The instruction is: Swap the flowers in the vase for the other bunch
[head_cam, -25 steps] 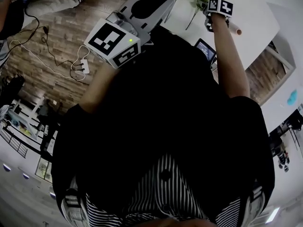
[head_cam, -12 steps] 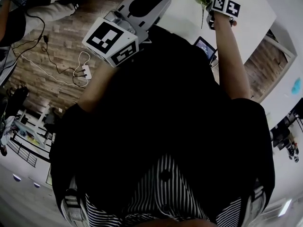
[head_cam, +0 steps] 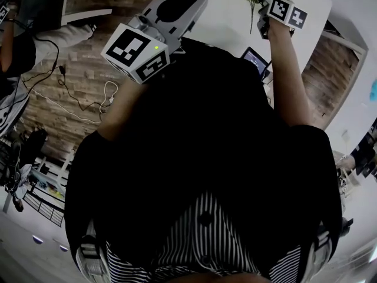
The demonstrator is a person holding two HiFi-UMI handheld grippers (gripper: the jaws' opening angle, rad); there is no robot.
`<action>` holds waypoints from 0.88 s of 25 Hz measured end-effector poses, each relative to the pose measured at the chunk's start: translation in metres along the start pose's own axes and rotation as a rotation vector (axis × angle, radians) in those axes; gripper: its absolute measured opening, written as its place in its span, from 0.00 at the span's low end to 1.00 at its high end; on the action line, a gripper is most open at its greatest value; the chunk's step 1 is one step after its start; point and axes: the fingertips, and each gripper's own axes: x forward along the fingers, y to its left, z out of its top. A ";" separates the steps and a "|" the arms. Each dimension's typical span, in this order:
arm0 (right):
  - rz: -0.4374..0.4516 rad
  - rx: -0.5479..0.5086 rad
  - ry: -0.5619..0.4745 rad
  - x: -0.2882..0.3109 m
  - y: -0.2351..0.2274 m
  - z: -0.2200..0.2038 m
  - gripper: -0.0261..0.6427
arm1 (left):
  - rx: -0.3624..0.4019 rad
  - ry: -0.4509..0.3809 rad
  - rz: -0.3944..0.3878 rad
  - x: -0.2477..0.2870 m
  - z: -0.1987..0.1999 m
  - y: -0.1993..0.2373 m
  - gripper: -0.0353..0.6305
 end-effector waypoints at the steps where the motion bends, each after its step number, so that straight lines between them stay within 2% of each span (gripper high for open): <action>1: 0.012 -0.001 -0.026 -0.005 0.003 0.005 0.07 | 0.003 0.000 -0.004 0.001 0.000 0.000 0.06; 6: 0.059 0.001 -0.172 -0.045 0.013 0.041 0.07 | 0.029 -0.014 -0.051 0.014 0.007 -0.016 0.06; 9: 0.105 0.007 -0.197 -0.069 0.012 0.056 0.07 | 0.041 -0.015 -0.073 0.028 0.016 -0.030 0.06; 13: 0.237 0.114 -0.104 -0.077 0.020 0.038 0.07 | 0.053 -0.017 -0.086 0.035 0.020 -0.048 0.06; 19: 0.330 0.384 0.050 -0.070 0.017 -0.018 0.07 | 0.059 -0.016 -0.099 0.037 0.019 -0.053 0.06; 22: 0.289 0.365 0.157 -0.061 0.011 -0.059 0.07 | 0.051 -0.015 -0.098 0.034 0.017 -0.054 0.06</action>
